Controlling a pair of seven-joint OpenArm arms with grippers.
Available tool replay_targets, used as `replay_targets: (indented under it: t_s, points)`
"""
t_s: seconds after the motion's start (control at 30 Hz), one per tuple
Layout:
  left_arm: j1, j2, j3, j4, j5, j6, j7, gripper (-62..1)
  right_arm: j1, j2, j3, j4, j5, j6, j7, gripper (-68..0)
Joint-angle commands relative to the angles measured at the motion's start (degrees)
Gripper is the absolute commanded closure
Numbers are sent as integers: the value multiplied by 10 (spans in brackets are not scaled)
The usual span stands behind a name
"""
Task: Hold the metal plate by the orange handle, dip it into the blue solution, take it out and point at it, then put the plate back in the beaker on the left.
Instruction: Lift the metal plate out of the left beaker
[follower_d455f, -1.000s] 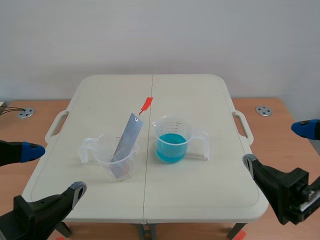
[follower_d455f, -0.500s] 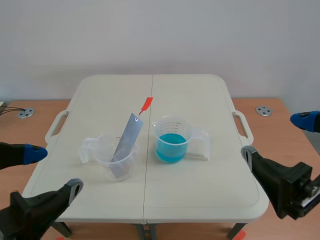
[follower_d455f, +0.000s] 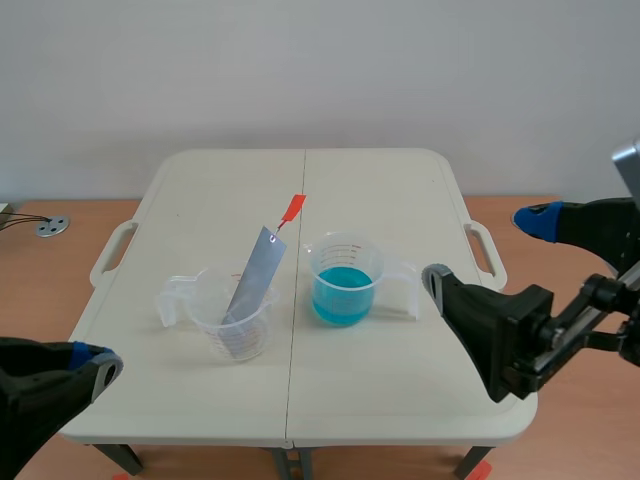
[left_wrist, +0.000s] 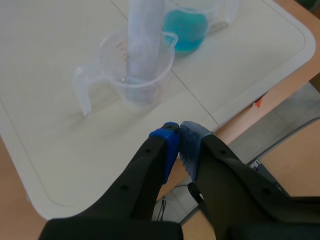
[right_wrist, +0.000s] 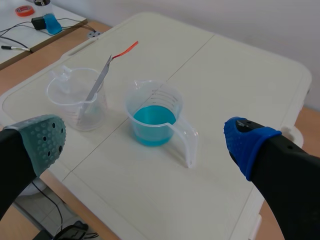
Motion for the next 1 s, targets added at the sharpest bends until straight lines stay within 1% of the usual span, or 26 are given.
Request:
replay_targets:
  t_s: [0.0, 0.17, 0.27, 0.33, 0.53, 0.73, 0.97]
  points:
    - [36, -2, -14, 4, -3, 3, -8, -45, 20, -13, -4, 5, 12, -2, -7, -663]
    - [116, -2, -44, 4, -3, 3, -8, -45, 72, -51, -44, 5, 12, -2, -63, -663]
    - [160, -2, -60, 4, 7, 3, -8, -45, 97, -75, -66, -3, 12, -5, -86, -663]
    - [186, -2, -68, 4, 13, 4, -6, -45, 114, -93, -79, -14, 12, -4, -99, -663]
    - [254, -2, -83, 4, 14, 5, -5, -45, 173, -141, -115, -66, 12, -6, -139, -663]
    - [288, -2, -86, 4, 14, 16, -3, -45, 226, -174, -143, -121, 11, -6, -144, -663]
    - [288, -2, -85, 4, 13, 18, 42, -45, 289, -217, -168, -196, 12, -6, -144, -663]
